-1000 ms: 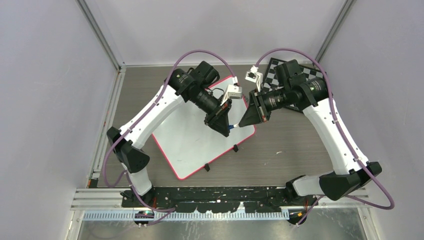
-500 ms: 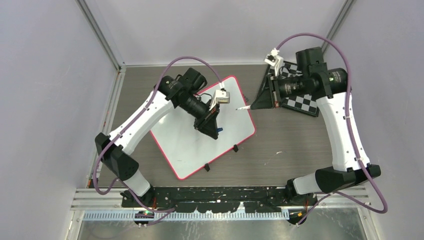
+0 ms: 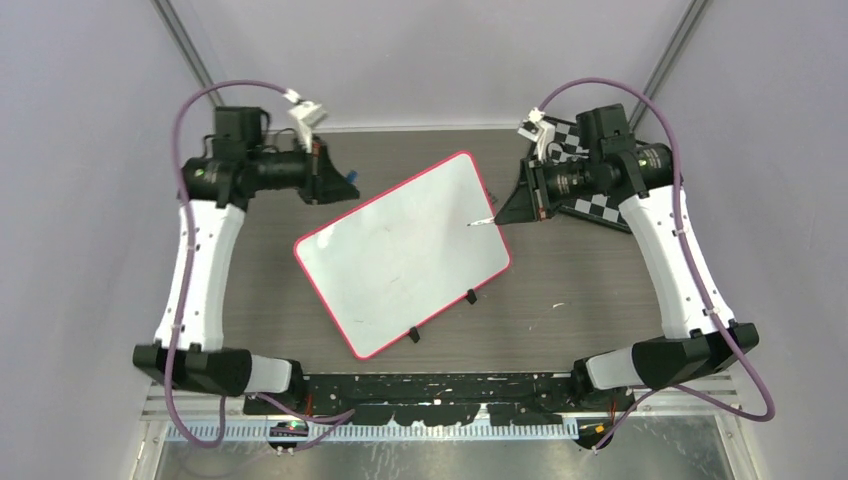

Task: Write a sentence on the whiteboard
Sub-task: Open the whiteboard marker at the center of the board, then place the pen cap at the center of the board, then write a sentence on the whiteboard.

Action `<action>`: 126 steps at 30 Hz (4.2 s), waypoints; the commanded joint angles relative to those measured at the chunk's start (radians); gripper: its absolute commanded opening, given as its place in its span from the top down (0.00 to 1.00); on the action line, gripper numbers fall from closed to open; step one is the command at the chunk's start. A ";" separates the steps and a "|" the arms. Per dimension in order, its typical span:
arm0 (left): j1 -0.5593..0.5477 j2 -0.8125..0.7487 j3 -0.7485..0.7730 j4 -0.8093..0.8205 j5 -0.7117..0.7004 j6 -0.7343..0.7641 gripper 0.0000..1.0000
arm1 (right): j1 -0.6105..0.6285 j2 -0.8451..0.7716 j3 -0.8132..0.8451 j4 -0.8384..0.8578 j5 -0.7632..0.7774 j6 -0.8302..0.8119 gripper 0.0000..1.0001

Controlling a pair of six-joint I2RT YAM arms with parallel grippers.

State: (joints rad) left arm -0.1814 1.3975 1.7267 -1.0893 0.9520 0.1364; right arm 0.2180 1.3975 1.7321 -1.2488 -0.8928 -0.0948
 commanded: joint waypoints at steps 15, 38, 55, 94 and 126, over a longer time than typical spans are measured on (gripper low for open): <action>0.560 -0.044 -0.307 -0.013 -0.460 -0.082 1.00 | 0.439 -0.097 -0.196 0.340 0.401 0.042 1.00; 0.513 0.419 -0.498 0.246 -0.785 0.115 0.91 | 0.531 -0.046 -0.171 0.325 0.411 -0.013 1.00; 0.477 0.477 -0.504 0.233 -0.765 0.117 0.64 | 0.530 -0.022 -0.146 0.286 0.443 -0.057 1.00; 0.109 0.176 -0.149 -0.081 -0.056 0.060 0.49 | 0.491 -0.054 -0.065 0.240 0.466 -0.051 1.00; -0.018 0.239 -0.139 -0.198 0.018 0.305 1.00 | 0.485 -0.085 -0.153 0.256 0.410 -0.021 1.00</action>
State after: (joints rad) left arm -0.1974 1.6657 1.5768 -1.1431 0.9924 0.3103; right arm 0.7048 1.3392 1.5902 -1.0409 -0.4477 -0.1444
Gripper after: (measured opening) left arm 0.058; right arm 0.164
